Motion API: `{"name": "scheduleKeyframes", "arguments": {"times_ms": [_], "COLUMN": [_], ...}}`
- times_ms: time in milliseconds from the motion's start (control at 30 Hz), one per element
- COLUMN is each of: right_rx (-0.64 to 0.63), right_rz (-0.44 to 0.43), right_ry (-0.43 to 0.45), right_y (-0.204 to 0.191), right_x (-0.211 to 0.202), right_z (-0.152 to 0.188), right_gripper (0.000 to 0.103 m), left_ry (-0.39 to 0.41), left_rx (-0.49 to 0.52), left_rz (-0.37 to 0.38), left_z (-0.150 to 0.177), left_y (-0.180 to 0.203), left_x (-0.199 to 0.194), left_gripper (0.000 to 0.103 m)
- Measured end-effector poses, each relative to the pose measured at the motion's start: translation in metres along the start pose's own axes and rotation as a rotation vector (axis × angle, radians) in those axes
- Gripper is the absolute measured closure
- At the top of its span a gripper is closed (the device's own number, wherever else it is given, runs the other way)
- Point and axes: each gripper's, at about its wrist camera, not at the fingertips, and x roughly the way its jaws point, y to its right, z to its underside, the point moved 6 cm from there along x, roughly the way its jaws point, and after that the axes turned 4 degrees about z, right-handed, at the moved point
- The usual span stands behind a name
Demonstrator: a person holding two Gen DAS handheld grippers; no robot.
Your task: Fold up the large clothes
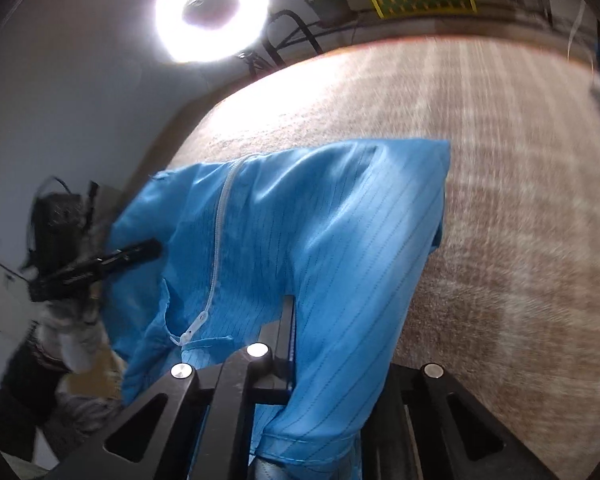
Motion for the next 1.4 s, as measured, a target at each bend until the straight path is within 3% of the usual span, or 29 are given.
{"name": "scheduleKeyframes", "arguments": {"times_ms": [267,467,833,1100,1400], "right_rx": [-0.114,-0.17,-0.13,-0.062,-0.016], "right_rz": [0.117,0.194,0.274,0.339,0.464], "right_ry": [0.061,0.11,0.173,0.207,0.255], "right_y": [-0.03,-0.036,0.017,0.077,0.162], "right_x": [-0.037,-0.074,-0.145,-0.197,-0.257], "right_z": [0.01,0.018,0.043,0.056,0.036], "right_gripper": [0.098,0.098,0.098,0.098,0.099], "left_ry": [0.068,0.108,0.083,0.027,0.024], "left_rx": [0.135,0.234,0.325,0.38,0.416], "left_rz": [-0.058,-0.031,0.065,0.144,0.235], "left_z": [0.011,0.014,0.007,-0.005,-0.063], "left_y": [0.054,0.108,0.198,0.27,0.352], "left_x": [-0.024,-0.033,0.002,0.054,0.121], "left_gripper": [0.093,0.093,0.093,0.093,0.093]}}
